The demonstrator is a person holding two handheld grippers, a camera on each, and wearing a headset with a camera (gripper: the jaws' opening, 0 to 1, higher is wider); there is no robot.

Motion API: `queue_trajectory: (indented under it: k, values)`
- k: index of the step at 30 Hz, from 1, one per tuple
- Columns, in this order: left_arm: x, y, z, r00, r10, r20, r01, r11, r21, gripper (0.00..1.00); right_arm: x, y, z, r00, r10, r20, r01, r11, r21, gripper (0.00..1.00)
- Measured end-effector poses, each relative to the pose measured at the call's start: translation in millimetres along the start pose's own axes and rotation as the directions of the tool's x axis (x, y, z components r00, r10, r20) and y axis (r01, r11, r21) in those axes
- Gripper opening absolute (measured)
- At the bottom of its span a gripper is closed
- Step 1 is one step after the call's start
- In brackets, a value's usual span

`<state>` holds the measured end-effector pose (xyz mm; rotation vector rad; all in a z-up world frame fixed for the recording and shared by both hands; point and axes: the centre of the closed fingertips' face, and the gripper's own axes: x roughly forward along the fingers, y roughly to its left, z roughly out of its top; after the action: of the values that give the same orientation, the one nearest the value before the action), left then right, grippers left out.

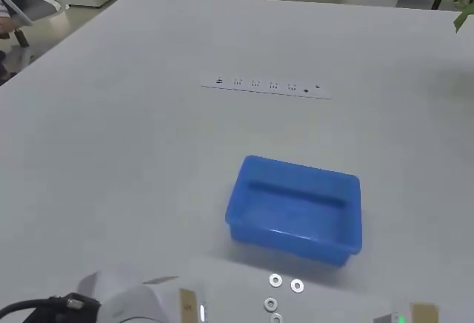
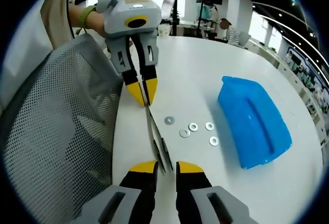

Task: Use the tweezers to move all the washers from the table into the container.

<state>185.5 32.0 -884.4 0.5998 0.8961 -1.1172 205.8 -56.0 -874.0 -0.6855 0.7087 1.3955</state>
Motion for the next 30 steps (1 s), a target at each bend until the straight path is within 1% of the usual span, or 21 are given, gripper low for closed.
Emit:
queue_trajectory:
  k: [3,5,9,12,16,19,20,22,26,30]
  values:
    - [1.3,-0.2,1.4,1.0000,-0.004,-0.001,0.004,0.999,0.037,0.00,2.7,0.0,0.3,0.9999,0.011,-0.010,-0.011,1.000,-0.018,0.11]
    - [1.3,-0.3,1.5,1.0000,-0.003,-0.004,0.003,0.999,0.045,0.00,4.4,0.5,1.1,0.9997,0.020,-0.013,-0.020,0.999,-0.027,0.11]
    - [-1.8,-3.6,2.7,0.9999,-0.015,-0.002,0.016,0.999,0.048,0.00,6.6,1.6,3.1,0.9994,0.034,-0.008,-0.034,0.999,-0.032,0.11]
    - [-8.8,-5.8,6.9,0.9997,-0.018,0.014,0.017,0.998,0.055,0.00,7.4,1.8,3.8,0.9993,0.037,-0.007,-0.038,0.999,-0.038,0.11]
    - [-20.4,-6.5,16.1,0.9993,-0.010,0.037,0.007,0.997,0.080,0.00,7.6,2.4,5.7,0.9991,0.042,-0.001,-0.042,0.998,-0.044,0.11]
    - [-24.2,-7.3,21.6,0.9989,-0.011,0.045,0.007,0.996,0.090,0.00,8.1,2.7,8.8,0.9987,0.048,0.015,-0.048,0.998,-0.036,0.11]
    - [-26.1,-5.4,24.2,0.9989,0.006,0.046,-0.010,0.995,0.096,0.00,8.0,3.1,9.5,0.9986,0.051,0.016,-0.050,0.998,-0.035,0.11]
    - [-30.0,-5.0,29.8,0.9985,0.014,0.052,-0.019,0.994,0.104,0.00,8.2,3.5,10.4,0.9984,0.053,0.017,-0.052,0.998,-0.044,0.11]
    - [-39.8,-7.9,46.2,0.9961,0.016,0.087,-0.026,0.992,0.121,0.00,8.7,5.1,11.8,0.9980,0.061,0.020,-0.059,0.997,-0.055,0.11]
    - [-46.0,-9.6,59.2,0.9946,0.014,0.102,-0.030,0.988,0.154,0.00,9.0,4.4,12.9,0.9979,0.060,0.026,-0.058,0.997,-0.060,0.10]
